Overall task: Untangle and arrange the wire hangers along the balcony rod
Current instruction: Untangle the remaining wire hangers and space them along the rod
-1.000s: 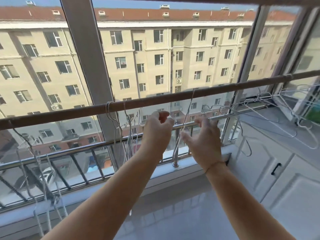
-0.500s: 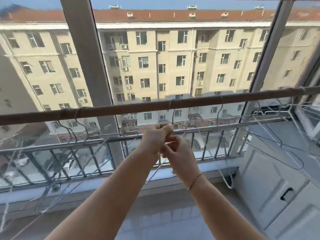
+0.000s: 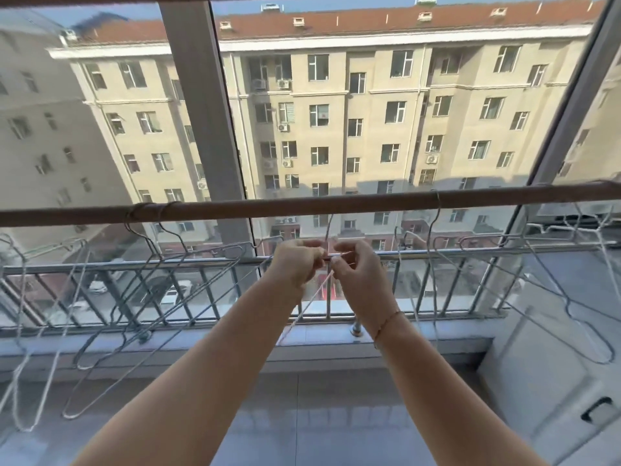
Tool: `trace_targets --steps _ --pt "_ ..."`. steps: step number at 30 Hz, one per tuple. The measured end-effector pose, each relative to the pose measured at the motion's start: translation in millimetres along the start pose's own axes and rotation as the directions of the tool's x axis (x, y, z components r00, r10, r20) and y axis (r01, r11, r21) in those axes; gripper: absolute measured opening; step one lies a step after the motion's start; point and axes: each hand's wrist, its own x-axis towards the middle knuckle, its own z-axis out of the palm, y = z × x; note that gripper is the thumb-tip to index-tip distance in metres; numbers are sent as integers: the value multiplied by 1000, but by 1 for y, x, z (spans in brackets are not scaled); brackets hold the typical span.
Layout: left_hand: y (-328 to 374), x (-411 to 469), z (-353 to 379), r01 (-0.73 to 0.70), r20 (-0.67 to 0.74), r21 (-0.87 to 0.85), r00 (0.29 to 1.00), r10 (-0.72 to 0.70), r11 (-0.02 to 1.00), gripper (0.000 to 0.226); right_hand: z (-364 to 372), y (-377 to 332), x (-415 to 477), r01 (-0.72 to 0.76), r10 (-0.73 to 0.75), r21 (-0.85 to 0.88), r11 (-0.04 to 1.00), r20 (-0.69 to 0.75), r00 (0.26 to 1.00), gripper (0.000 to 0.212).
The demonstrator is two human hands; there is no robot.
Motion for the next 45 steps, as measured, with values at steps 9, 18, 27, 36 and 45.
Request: trace_targets --steps 9,18,27,36,45 --pt "-37 -10 -31 -252 169 449 966 196 857 19 -18 21 -13 60 37 -519 853 176 984 26" --pt "-21 -14 12 -528 151 553 824 546 645 9 -54 -5 -44 -102 120 -157 982 114 986 19" --pt "7 -36 67 -370 288 64 896 338 927 20 -75 -27 -13 -38 38 8 999 -63 997 18" --pt "-8 -6 72 -224 212 182 960 185 957 14 -69 -9 -6 -239 239 64 969 3 971 23" --pt "-1 -38 88 -561 136 277 827 546 780 23 -106 -10 -38 -44 -17 -303 952 -197 980 23"
